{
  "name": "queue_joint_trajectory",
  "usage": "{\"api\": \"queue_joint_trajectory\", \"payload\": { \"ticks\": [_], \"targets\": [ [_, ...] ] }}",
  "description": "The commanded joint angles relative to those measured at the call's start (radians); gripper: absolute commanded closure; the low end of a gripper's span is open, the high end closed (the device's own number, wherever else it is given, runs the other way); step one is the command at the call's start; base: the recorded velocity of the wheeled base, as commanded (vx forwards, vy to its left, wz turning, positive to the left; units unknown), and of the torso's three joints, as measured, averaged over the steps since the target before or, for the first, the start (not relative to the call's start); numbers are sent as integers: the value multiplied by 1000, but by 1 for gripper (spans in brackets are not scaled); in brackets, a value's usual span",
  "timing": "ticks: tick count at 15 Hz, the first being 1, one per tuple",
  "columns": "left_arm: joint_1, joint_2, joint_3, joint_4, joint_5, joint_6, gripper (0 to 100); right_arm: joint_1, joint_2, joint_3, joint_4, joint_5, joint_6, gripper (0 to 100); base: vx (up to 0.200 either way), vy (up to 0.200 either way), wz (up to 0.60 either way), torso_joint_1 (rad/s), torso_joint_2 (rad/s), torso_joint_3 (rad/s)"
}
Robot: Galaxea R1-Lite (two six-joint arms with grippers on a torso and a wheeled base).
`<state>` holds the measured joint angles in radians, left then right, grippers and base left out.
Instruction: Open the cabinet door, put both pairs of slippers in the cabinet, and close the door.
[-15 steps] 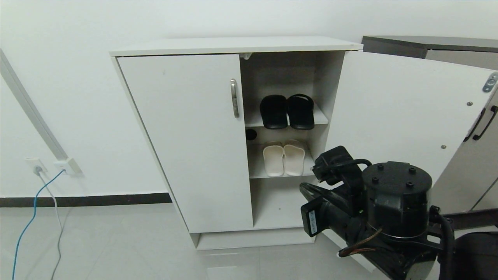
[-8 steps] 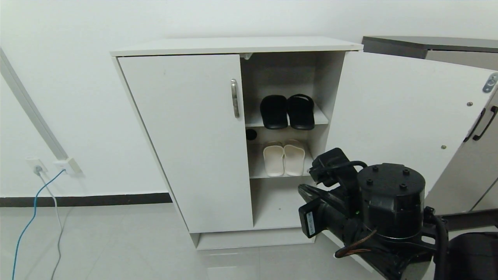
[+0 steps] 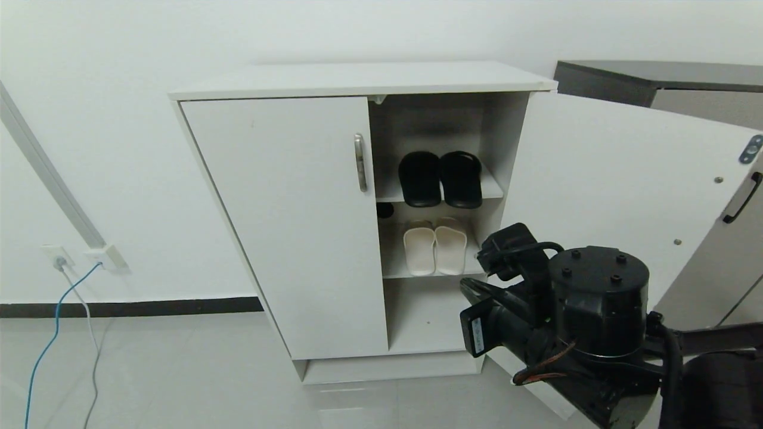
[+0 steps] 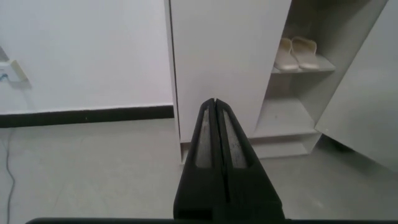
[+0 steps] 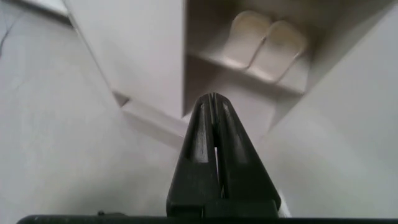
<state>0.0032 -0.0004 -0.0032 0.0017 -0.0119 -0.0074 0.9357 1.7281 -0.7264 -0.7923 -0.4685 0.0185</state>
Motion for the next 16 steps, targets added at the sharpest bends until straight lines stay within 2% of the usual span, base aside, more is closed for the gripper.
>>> {"api": "queue_joint_trajectory", "payload": {
  "ticks": [1, 8, 16],
  "targets": [
    [0, 0, 0, 0, 0, 0, 100, 3, 1, 1, -1, 1, 0, 100, 0, 0, 0, 41, -515, -373],
    [0, 0, 0, 0, 0, 0, 100, 2, 1, 4, -2, 1, -14, 100, 0, 0, 0, 89, -465, -357],
    [0, 0, 0, 0, 0, -2, 100, 2, -2, 4, -2, 1, -14, 100, 0, 0, 0, 163, -483, -325]
  ]
}}
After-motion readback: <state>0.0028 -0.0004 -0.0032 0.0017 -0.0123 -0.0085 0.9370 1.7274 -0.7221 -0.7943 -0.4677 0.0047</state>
